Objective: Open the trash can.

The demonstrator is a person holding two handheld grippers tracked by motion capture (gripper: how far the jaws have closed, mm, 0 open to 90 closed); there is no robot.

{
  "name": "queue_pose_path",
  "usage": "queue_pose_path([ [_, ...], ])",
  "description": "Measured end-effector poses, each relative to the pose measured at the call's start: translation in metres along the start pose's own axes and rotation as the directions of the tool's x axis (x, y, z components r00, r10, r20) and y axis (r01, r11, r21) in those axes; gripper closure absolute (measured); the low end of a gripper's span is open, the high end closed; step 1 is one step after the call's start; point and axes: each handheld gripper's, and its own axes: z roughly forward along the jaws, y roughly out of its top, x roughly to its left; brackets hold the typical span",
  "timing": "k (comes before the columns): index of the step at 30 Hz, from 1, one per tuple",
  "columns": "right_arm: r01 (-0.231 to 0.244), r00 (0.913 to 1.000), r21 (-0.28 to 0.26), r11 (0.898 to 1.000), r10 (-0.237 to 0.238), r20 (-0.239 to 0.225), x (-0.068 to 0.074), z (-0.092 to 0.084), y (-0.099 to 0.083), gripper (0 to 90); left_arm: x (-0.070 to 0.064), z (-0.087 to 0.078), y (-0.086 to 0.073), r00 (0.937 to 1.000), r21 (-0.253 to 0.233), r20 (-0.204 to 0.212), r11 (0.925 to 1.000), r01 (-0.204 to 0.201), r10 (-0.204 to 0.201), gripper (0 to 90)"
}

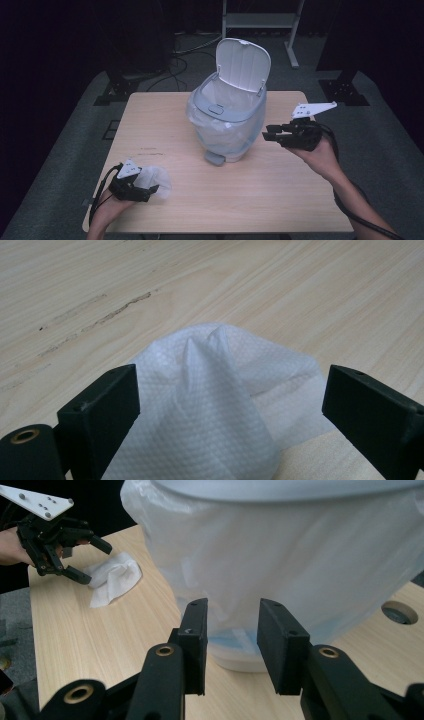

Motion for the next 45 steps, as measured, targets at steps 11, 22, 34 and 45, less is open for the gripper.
queue_pose_path([
  [11, -0.051, 0.9986, 0.002, 0.999, 0.051, 0.013, -0.012, -0.002, -0.030, 59.7, 0.001, 0.001, 0.000, 0.9999, -0.006, -0.010, 1.0000, 0.005, -0.005, 7.5],
  [22, -0.089, 0.9959, 0.020, 0.996, 0.088, 0.016, -0.021, 0.002, -0.052, 57.2, 0.002, 0.002, 0.002, 0.9998, -0.001, -0.018, 1.0000, -0.002, 0.002, 7.5],
  [34, -0.112, 0.9936, 0.023, 0.993, 0.112, 0.019, -0.024, 0.006, -0.079, 54.1, 0.002, 0.007, 0.002, 0.9995, 0.017, -0.031, 0.9998, -0.007, 0.007, 8.0],
  [45, -0.103, 0.9946, 0.044, 0.994, 0.103, 0.015, -0.017, 0.011, -0.095, 53.6, 0.008, 0.016, -0.001, 0.9984, 0.049, -0.053, 0.9985, 0.023, -0.021, 11.2],
])
